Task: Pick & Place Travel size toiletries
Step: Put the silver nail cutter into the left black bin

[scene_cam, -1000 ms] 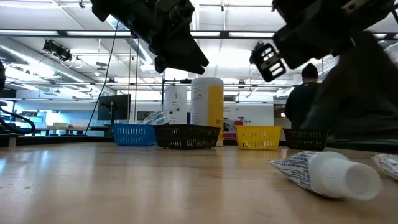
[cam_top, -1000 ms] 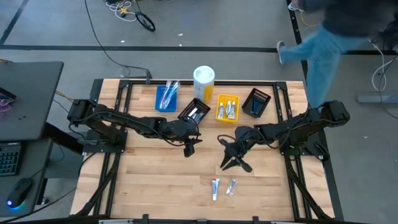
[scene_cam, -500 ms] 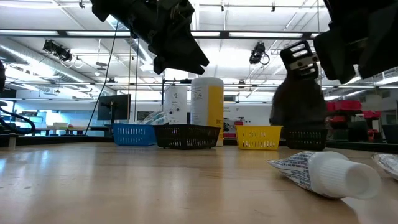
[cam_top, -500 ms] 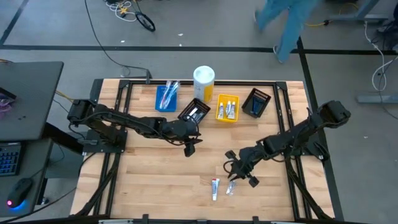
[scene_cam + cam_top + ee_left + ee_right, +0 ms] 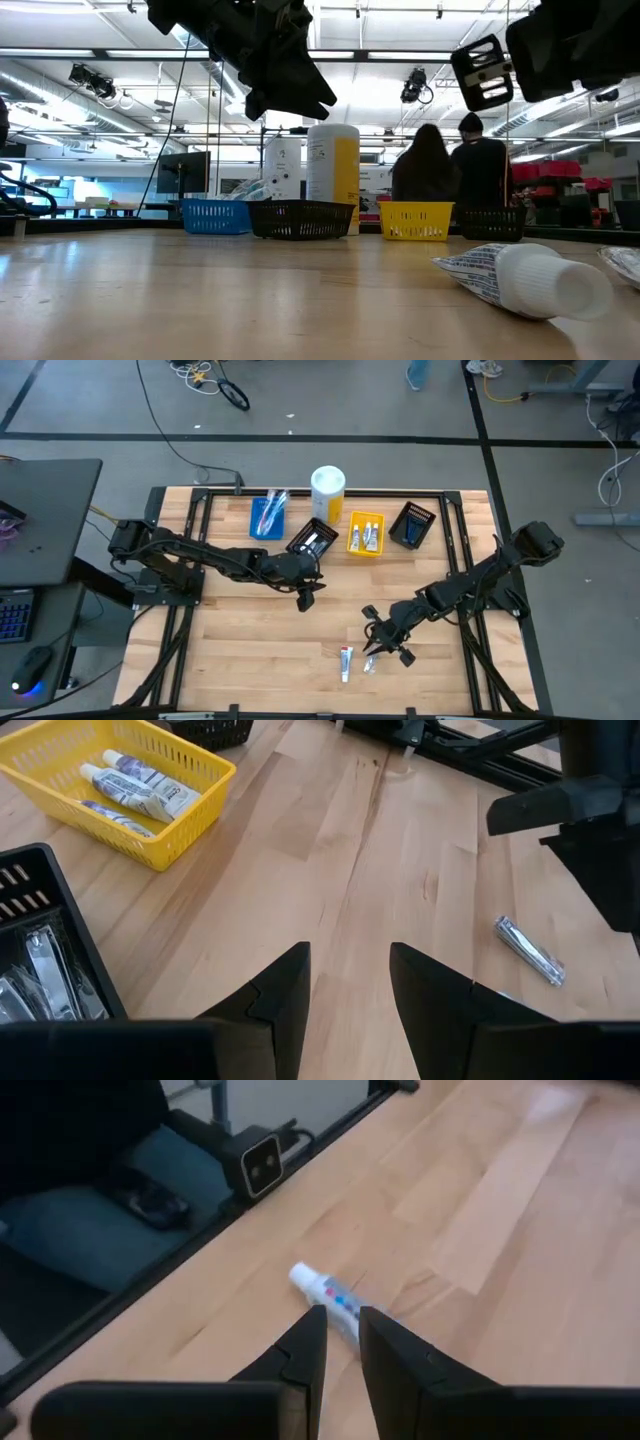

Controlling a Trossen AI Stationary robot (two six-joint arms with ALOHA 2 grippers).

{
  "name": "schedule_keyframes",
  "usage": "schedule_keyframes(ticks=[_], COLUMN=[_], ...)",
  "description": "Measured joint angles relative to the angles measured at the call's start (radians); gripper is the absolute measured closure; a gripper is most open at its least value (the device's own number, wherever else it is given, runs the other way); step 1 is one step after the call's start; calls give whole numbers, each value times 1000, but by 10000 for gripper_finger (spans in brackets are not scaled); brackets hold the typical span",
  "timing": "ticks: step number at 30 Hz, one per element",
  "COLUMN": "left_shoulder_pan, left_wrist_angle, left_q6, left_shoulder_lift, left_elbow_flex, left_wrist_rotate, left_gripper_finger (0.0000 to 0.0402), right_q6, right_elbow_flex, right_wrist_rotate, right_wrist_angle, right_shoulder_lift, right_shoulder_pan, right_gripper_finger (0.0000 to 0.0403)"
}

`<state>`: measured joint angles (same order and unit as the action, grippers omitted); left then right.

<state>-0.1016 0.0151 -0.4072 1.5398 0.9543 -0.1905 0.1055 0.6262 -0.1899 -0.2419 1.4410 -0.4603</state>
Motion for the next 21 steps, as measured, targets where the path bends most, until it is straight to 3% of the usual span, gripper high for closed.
schedule_keyframes(ticks=[21], left_shoulder_pan=[0], left_wrist_angle=[-1], left_q6=[3], left_shoulder_lift=[0], left_elbow_flex=[0], left_wrist_rotate=[0], left_gripper_finger=[255], right_q6=[34], right_elbow_flex=[0], right_wrist_rotate=[33], right_wrist_angle=[-131], right_shoulder_lift=[-2], right_shoulder_pan=[10], right_gripper_finger=[331])
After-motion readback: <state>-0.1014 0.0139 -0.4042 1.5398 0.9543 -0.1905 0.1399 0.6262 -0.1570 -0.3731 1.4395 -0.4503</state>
